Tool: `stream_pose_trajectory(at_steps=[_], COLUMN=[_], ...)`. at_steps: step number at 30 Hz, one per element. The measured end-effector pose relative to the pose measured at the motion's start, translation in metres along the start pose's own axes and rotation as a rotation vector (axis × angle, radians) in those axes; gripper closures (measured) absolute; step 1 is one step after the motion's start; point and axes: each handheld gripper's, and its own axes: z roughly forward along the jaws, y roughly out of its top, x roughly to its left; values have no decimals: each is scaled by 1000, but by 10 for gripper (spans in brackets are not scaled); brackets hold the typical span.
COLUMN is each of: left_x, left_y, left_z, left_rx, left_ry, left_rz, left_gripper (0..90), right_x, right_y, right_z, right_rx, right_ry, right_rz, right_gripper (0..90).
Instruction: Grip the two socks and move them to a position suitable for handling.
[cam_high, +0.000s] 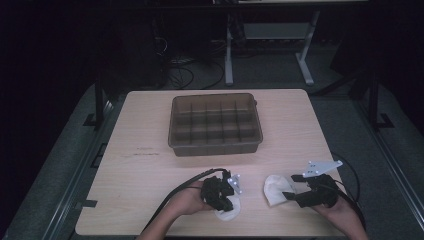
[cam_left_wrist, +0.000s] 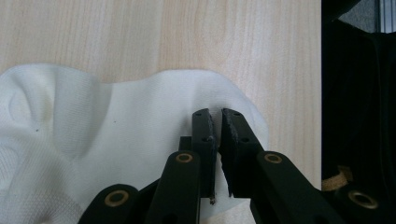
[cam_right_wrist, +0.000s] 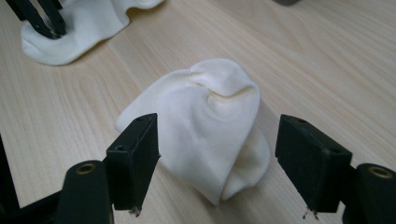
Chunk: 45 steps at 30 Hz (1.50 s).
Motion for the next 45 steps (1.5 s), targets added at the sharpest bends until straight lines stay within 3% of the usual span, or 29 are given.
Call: stream_pose_trajectory(at_steps=[6, 12, 16, 21, 22, 29, 33, 40, 42, 45], left_x=[2, 5, 6, 3, 3, 0, -3, -5, -3, -4], left_y=[-8, -22, -31, -42, -45, -58, -59, -63, -64, -66], left_z=[-2, -9, -19, -32, -35, -38, -38, -38, -39, -40], left_rx=[25, 13, -39, -81, -94, -128, -170, -195, -173, -198], left_ry=[4, 18, 27, 68, 68, 90, 85, 86, 82, 84], left_rz=[23, -4, -27, -54, -62, -82, -93, -87, -80, -84], left_gripper=[847, 845, 820, 768, 752, 726, 695, 706, 688, 681], right_x=[2, 4, 9, 18, 23, 29, 37, 42, 44, 47], right_y=[0, 3, 7, 18, 22, 34, 51, 79, 91, 105], right_z=[1, 1, 4, 4, 5, 14, 21, 38, 48, 59], right_rx=[9, 8, 22, 22, 18, 48, 48, 74, 110, 136], right_ry=[4, 7, 23, 47, 74, 117, 155, 202, 216, 214], right_rz=[-1, -7, -22, -55, -92, -110, -147, -201, -212, -225], right_gripper=[303, 313, 326, 356, 430, 489, 561, 656, 673, 698])
